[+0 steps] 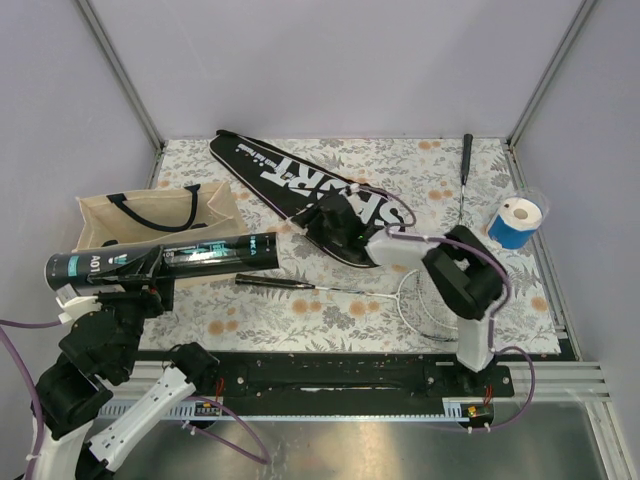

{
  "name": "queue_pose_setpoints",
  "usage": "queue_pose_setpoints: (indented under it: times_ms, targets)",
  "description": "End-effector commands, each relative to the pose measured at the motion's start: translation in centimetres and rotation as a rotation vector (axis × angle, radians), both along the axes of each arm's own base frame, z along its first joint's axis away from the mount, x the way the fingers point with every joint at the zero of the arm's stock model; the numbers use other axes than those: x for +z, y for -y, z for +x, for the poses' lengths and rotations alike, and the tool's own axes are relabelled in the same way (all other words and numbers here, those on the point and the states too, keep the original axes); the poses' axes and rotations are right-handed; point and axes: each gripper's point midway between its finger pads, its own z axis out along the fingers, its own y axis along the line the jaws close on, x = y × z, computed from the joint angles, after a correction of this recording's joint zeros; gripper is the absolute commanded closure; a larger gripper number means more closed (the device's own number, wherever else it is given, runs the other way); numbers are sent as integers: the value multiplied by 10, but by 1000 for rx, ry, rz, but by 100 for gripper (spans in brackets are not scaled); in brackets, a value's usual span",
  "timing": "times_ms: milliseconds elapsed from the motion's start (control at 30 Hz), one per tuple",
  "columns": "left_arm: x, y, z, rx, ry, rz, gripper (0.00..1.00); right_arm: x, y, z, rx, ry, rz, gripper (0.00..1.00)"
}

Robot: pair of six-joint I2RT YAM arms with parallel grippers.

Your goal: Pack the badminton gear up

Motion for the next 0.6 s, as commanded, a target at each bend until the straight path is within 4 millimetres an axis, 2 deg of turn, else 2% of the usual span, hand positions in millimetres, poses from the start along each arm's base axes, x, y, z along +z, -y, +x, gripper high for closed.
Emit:
queue_pose_setpoints:
  times_ms: [0, 100, 200, 300, 433, 567]
  targets:
    - [6, -2, 8, 39, 31, -11, 79, 54, 40, -27, 160, 153, -88, 43]
    - [-1, 2, 12, 35, 10, 2, 79, 52, 68, -62, 287, 153, -208, 43]
    - [-10, 9, 18, 22, -22, 23, 79, 35, 97, -99, 428, 102, -374, 41]
    - [-23, 19, 23, -2, -58, 24, 79, 16, 126, -125, 525, 45, -525, 40]
    - [-44, 30, 29, -29, -109, 28, 79, 5, 144, -140, 595, 28, -617, 38]
    - [-61, 38, 31, -51, -147, 15, 79, -11, 155, -140, 630, -5, -707, 36]
